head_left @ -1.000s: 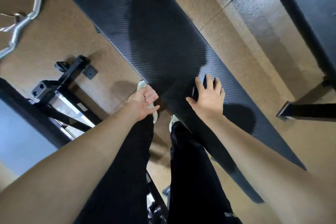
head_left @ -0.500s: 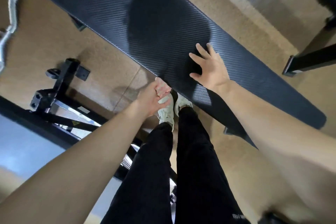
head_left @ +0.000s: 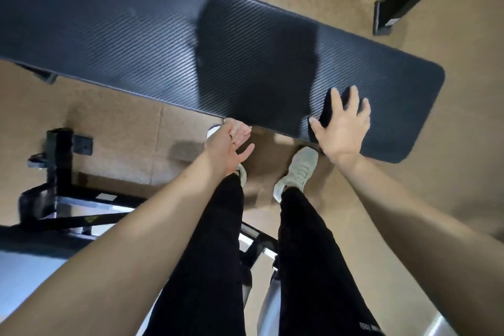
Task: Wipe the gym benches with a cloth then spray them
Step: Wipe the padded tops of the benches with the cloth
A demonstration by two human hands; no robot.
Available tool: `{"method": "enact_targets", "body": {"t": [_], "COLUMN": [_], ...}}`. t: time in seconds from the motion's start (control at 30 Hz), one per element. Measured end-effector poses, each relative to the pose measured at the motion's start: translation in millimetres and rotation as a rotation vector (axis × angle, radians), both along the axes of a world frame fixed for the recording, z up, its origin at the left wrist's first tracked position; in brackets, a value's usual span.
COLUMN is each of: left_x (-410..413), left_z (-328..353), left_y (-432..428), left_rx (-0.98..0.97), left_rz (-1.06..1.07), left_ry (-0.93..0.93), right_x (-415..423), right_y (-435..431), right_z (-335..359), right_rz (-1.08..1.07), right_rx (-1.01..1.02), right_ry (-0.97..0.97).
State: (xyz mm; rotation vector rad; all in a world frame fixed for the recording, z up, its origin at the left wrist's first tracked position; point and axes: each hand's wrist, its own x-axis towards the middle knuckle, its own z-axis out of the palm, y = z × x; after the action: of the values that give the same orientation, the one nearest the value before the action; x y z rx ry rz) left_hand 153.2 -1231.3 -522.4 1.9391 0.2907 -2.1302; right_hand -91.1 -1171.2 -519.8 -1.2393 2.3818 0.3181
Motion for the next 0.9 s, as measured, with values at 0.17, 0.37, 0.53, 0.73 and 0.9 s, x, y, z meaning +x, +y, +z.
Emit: {"method": "enact_targets", "body": {"t": [0.17,0.37,0.53,0.73,0.9], "left_x": [-39,-96,-139,-157,-159], "left_z": [-5,9,19,25,17], "left_y": [19,45,70,85,84], "left_rx": [0.024,0.048,0.027,0.013,0.017], "left_rz": [-0.004,-0.054,-0.213,-0.492,-0.641], "left_ry": [-0.148,-0.172,-0.156,-0.016,-0.073], "right_x": [-24,-60,-60,-47,-45], "right_y": [42,72,105,124,124], "right_z": [-17,-17,-13,-6,-30], "right_rz": [0.03,0.15,-0.307,-1.636,-1.949], "right_rx": [0.083,-0.126,-0.344,-0.053,-0.189], "right_ry": [-0.071,-0.236,-0.454,-1.401,-1.689]}}
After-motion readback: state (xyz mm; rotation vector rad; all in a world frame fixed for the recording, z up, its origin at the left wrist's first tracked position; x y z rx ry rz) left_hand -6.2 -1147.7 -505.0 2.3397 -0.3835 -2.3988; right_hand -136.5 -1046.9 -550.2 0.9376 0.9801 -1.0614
